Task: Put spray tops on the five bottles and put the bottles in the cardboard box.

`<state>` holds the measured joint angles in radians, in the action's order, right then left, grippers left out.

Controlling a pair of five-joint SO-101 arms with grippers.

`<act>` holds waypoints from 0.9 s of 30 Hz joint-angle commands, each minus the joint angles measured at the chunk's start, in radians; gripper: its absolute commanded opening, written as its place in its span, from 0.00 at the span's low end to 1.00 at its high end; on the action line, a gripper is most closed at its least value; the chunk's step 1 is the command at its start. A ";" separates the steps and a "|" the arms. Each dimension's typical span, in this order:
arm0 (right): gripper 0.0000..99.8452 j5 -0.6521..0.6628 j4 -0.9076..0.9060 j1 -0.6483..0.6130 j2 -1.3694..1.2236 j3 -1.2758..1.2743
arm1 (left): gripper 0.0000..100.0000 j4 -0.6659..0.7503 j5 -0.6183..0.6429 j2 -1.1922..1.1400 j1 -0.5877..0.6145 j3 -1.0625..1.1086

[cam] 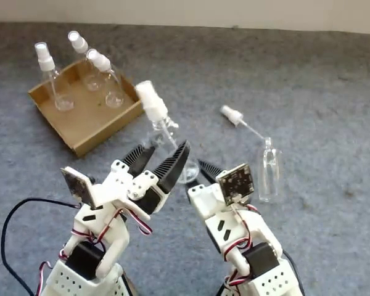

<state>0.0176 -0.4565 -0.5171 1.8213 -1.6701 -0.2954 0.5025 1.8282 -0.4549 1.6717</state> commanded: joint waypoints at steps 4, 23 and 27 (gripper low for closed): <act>0.01 0.005 0.093 0.071 0.018 -0.056 | 0.08 -0.066 -0.018 -0.002 -0.013 0.024; 0.01 0.005 0.094 0.067 0.018 -0.116 | 0.08 -0.071 -0.020 -0.001 -0.002 0.024; 0.01 -0.002 0.094 0.070 0.018 -0.117 | 0.08 -0.072 -0.020 -0.001 -0.002 0.024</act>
<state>0.0130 -0.3844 -0.4588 1.8259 -1.6701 -0.3629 0.4887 1.8159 -0.4565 1.6855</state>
